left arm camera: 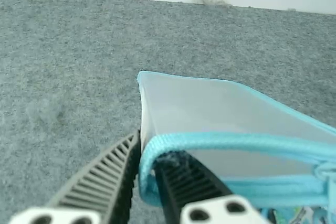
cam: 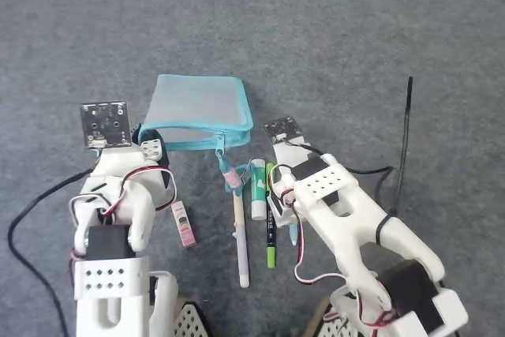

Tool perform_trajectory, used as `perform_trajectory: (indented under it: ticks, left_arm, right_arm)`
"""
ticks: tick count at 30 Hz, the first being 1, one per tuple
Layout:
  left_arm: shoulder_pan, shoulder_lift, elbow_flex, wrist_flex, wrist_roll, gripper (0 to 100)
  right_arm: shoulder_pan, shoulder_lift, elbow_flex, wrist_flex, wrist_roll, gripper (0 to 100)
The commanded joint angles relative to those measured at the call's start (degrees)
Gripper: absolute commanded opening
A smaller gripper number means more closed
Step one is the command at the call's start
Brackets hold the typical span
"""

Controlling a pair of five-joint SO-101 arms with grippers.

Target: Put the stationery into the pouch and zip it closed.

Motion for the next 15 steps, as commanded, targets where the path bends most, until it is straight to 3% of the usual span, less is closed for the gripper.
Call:
perform_trajectory:
  ticks: [1, 9, 15]
  left_arm:
    - [-0.2, 0.6, -1.0, -2.0, 0.7, 1]
    - [-0.2, 0.4, -1.1, -2.0, 0.7, 1]
    - [-0.2, 0.5, -1.1, -2.0, 0.7, 1]
  right_arm:
    - [-0.3, 1.0, -2.1, 0.3, -1.3, 25.3]
    - [0.1, 15.3, -11.7, 6.1, -1.1, 25.3]
    - [9.2, 12.5, -13.7, 9.9, 1.9, 23.1]
